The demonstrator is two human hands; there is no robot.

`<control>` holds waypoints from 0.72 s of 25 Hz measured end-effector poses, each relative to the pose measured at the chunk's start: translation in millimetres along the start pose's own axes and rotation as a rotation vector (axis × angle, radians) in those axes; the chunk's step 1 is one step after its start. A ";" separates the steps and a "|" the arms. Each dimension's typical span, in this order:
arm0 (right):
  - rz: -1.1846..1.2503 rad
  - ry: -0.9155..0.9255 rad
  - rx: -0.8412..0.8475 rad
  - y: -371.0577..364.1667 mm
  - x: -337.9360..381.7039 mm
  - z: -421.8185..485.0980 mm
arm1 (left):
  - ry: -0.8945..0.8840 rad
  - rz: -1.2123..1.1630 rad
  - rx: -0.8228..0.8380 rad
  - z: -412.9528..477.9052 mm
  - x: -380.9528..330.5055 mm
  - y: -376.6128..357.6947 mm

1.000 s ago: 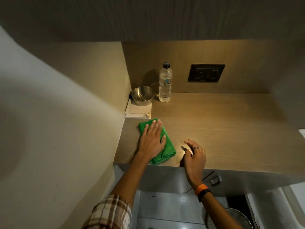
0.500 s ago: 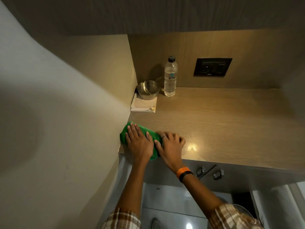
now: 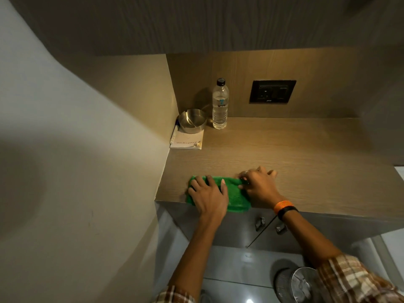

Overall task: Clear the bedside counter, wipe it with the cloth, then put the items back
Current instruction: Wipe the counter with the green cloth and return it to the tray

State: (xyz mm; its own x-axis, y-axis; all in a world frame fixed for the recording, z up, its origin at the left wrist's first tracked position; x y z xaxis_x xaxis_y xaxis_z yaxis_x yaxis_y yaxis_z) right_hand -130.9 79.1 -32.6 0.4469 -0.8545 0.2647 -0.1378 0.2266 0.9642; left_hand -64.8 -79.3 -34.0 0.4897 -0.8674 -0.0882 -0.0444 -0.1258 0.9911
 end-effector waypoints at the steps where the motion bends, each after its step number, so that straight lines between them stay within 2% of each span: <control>1: 0.003 -0.034 0.002 5.1 -15.6 -7.4 | -0.070 -0.034 -0.023 1.2 -3.8 2.9; 3: -0.011 -0.112 -0.005 15.5 -45.9 -24.8 | -0.202 -0.125 0.025 8.2 -10.7 1.5; 5: -0.060 -0.188 -0.009 26.0 -70.7 -43.7 | -0.295 -0.235 0.141 13.3 -20.9 -3.1; 7: -0.118 -0.249 0.003 33.9 -87.1 -60.9 | -0.306 -0.346 0.214 11.7 -34.6 -6.8; 13: -0.105 -0.378 0.018 47.2 -119.7 -105.0 | -0.278 -0.514 0.198 -18.9 -73.4 -11.6; 15: 0.015 -0.431 -0.047 53.6 -146.5 -133.5 | -0.322 -0.571 0.182 -37.8 -99.4 -7.1; 18: 0.415 -0.471 -0.212 65.8 -199.5 -184.6 | -0.373 -0.772 0.227 -76.9 -154.3 -1.9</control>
State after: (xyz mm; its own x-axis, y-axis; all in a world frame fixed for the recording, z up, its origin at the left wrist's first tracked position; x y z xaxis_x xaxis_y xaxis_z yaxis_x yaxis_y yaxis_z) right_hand -65.9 350.8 -18.9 -0.0463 -0.7789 0.6255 -0.0170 0.6267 0.7791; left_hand -73.3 91.7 -14.6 0.1407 -0.5963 -0.7904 -0.0097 -0.7991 0.6011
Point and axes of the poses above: each hand's wrist, its own z-axis towards the middle knuckle, its own y-axis out of the back of the hand, x = y × z, the point moved 5 cm from there along z, towards the middle knuckle, and after that the axes turned 9 degrees about y, right-handed, at the moved point
